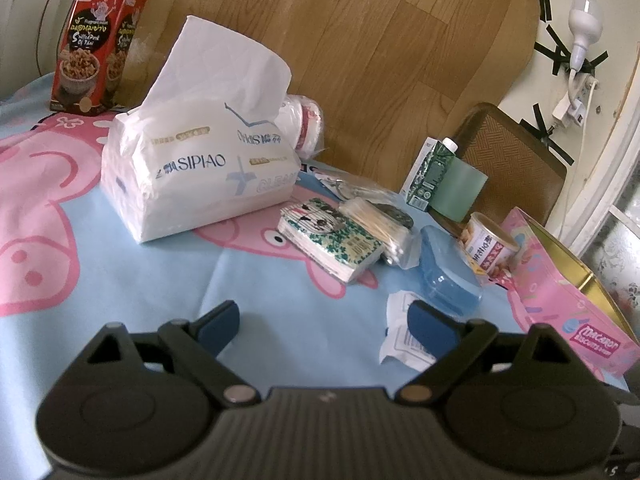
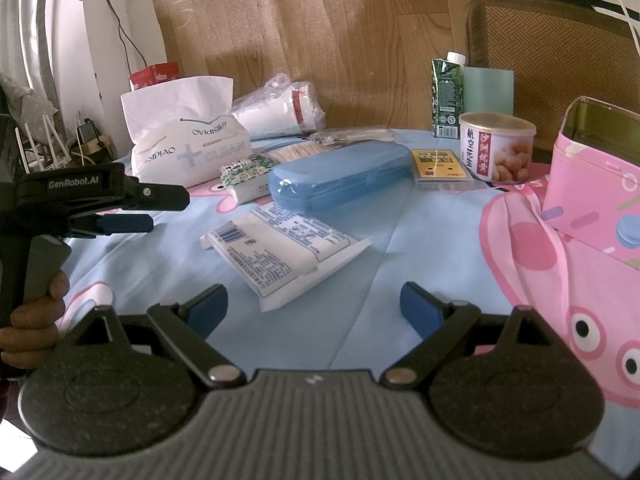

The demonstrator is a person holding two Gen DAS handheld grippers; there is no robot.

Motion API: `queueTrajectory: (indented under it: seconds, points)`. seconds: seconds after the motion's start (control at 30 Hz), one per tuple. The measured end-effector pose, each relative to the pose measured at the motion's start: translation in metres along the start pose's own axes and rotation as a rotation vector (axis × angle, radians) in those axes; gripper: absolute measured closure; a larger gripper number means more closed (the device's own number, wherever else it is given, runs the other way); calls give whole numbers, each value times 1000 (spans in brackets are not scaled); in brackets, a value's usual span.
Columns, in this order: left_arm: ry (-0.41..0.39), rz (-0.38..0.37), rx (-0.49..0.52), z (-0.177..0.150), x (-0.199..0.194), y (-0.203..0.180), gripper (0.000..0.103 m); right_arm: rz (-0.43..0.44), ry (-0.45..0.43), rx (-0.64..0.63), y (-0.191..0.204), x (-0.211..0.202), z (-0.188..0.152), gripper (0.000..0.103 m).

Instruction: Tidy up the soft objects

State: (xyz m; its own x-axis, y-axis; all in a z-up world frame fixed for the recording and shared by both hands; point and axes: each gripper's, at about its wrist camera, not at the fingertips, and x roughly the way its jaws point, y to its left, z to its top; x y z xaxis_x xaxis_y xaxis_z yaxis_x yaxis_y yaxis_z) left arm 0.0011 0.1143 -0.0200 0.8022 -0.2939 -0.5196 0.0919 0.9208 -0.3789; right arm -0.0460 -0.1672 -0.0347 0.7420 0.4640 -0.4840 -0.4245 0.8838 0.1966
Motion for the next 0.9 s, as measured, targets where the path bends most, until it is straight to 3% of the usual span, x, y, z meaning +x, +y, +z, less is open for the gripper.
queueTrajectory:
  seconds: [0.9]
  points:
    - [14, -43, -4, 3, 1, 2, 9, -3, -1, -1, 2, 0, 0, 8]
